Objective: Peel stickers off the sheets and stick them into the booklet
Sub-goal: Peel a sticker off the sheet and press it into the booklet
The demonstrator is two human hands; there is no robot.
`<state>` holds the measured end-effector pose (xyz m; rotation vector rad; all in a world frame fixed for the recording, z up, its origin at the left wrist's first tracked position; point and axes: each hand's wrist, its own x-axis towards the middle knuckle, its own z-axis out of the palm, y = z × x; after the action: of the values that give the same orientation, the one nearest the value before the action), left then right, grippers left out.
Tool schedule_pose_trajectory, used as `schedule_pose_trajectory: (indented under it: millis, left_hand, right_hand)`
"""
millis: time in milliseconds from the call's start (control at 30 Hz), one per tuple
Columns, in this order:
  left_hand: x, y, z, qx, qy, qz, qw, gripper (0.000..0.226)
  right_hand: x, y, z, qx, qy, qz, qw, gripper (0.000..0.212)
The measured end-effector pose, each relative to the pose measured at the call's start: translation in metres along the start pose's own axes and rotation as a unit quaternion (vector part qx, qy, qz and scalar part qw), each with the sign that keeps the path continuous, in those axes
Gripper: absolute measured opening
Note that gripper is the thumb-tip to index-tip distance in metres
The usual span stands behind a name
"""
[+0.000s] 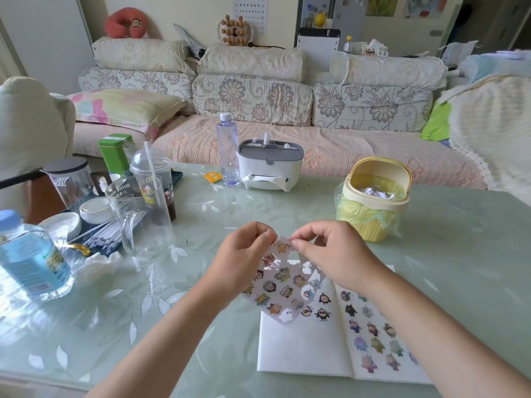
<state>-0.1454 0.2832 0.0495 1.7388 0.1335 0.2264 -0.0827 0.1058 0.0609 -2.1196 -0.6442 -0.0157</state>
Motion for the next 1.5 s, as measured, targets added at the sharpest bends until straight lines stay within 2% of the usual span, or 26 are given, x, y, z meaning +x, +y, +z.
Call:
schedule_pose_trajectory:
  millis: [267,333,400,467,533,600,667,700,767,800,867,933,967,1033,1133,1200,1333,1400,1500]
  left_hand:
    - [0.000,-0.009,0.010,0.071,0.030,0.009,0.997,0.017]
    - [0.002,-0.006,0.009,0.019,0.030,-0.025,0.999,0.017]
    - [0.004,-0.002,0.005,-0.093,-0.024,-0.070,0.993,0.016]
    - [0.003,-0.002,0.000,-0.129,-0.078,-0.077,0.986,0.035]
    - [0.003,-0.007,-0.003,-0.112,-0.108,-0.077,0.985,0.041]
    - [0.006,-0.013,-0.006,-0.079,-0.111,-0.070,0.988,0.025]
    - [0.016,-0.023,-0.013,0.025,-0.062,-0.036,0.997,0.006]
    - [0.021,-0.029,-0.020,0.096,-0.034,-0.014,0.995,0.006]
    - [0.030,-0.039,-0.034,0.201,-0.011,0.004,0.979,0.014]
    - [0.032,-0.043,-0.040,0.221,-0.013,-0.003,0.975,0.015]
    - [0.033,-0.052,-0.049,0.255,-0.008,-0.027,0.967,0.015]
    - [0.031,-0.058,-0.056,0.294,-0.009,-0.029,0.955,0.014]
    - [0.030,-0.060,-0.059,0.307,-0.015,-0.025,0.951,0.012]
    - [0.025,-0.063,-0.064,0.322,-0.034,-0.016,0.946,0.007]
    - [0.014,-0.063,-0.076,0.369,-0.099,-0.017,0.924,0.002]
    - [0.005,-0.062,-0.086,0.401,-0.157,-0.038,0.902,0.018]
    - [-0.010,-0.069,-0.101,0.504,-0.222,-0.030,0.834,0.079]
    - [-0.015,-0.073,-0.101,0.516,-0.219,-0.007,0.828,0.086]
    - [-0.018,-0.077,-0.099,0.500,-0.193,0.004,0.844,0.075]
  right_hand:
    - [-0.004,0.001,0.022,0.072,-0.074,0.073,0.992,0.011]
    - [-0.004,0.003,0.025,0.098,-0.071,0.083,0.989,0.011]
    - [-0.003,0.008,0.028,0.092,-0.052,0.084,0.991,0.010]
    - [-0.003,0.012,0.031,0.055,-0.024,0.085,0.995,0.012]
    - [-0.005,0.012,0.033,0.037,-0.005,0.086,0.996,0.010]
    - [-0.007,0.010,0.037,0.019,0.004,0.090,0.996,0.008]
    - [-0.009,0.012,0.044,-0.053,0.020,0.076,0.996,0.015]
    - [-0.011,0.012,0.047,-0.077,0.017,0.061,0.995,0.017]
    - [-0.017,0.006,0.052,-0.073,-0.043,0.032,0.996,0.022]
    - [-0.022,0.000,0.055,-0.052,-0.099,0.029,0.993,0.032]
    - [-0.031,-0.011,0.065,-0.053,-0.225,0.050,0.972,0.065]
    - [-0.038,-0.013,0.079,-0.185,-0.275,0.030,0.943,0.094]
    - [-0.040,-0.012,0.088,-0.239,-0.279,0.009,0.930,0.098]
    - [-0.039,-0.007,0.102,-0.270,-0.277,-0.009,0.922,0.093]
    - [-0.031,0.002,0.109,-0.244,-0.248,-0.005,0.938,0.064]
    - [-0.028,0.005,0.110,-0.231,-0.231,0.003,0.945,0.048]
    - [-0.027,0.007,0.113,-0.202,-0.201,0.010,0.958,0.033]
    - [-0.028,0.007,0.114,-0.190,-0.187,0.014,0.964,0.027]
    - [-0.029,0.005,0.114,-0.184,-0.176,0.018,0.967,0.013]
